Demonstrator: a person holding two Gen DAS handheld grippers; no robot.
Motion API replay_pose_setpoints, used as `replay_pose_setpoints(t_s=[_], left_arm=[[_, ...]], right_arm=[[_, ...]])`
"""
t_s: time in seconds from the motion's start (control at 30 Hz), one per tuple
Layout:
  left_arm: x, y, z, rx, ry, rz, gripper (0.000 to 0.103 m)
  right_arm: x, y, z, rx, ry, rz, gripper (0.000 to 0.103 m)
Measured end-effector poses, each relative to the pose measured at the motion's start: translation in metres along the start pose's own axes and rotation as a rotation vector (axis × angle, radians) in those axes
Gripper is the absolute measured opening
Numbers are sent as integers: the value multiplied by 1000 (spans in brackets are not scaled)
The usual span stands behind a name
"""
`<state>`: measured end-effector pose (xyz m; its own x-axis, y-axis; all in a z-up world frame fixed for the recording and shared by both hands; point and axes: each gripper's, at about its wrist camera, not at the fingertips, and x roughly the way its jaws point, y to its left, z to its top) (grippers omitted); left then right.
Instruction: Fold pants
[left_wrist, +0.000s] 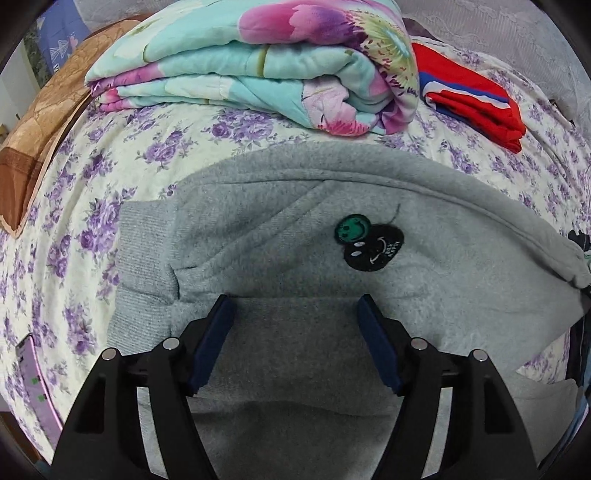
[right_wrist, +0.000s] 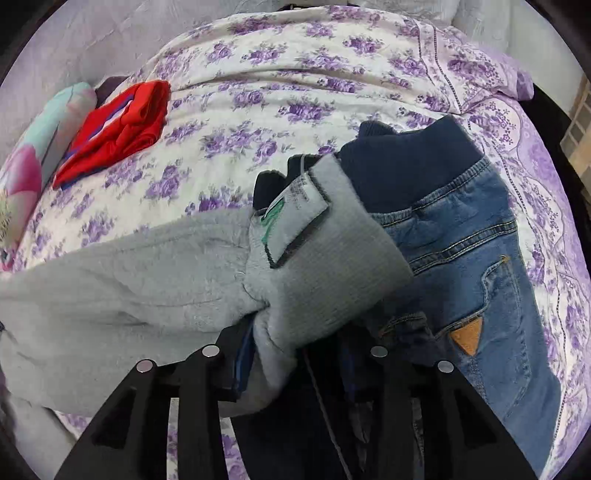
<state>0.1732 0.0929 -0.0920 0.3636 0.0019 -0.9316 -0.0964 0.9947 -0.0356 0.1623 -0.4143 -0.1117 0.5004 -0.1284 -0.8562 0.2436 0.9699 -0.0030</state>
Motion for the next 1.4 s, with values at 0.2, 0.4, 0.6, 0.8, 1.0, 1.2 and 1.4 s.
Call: replay_pose_setpoints(t_s=[0.2,0.4,0.6,0.8,1.0,1.2,1.4], left_arm=[[-44,11,-2,30,-76,-50,73],[-43,32,6,-2,-89,16,75],[-28,41,18,-39,-68,32,75],[-5,36,37,-2,-34,66,75],[13,28,56,39,-52,118,75],[34,27,77,18,-6,157,76],[14,31,65,7,-53,82,75]], right_arm=[[-60,-2,-3,50,-165,-108,63],[-75,31,6,-28,-199,81,62],[-36,129,7,-200,-19,374,48],[7,197,12,-336,129,396,48],[12,205,33,-336,41,311,46],[32,211,53,-336,53,246,48],[-20,207,38,-389,-51,329,66]])
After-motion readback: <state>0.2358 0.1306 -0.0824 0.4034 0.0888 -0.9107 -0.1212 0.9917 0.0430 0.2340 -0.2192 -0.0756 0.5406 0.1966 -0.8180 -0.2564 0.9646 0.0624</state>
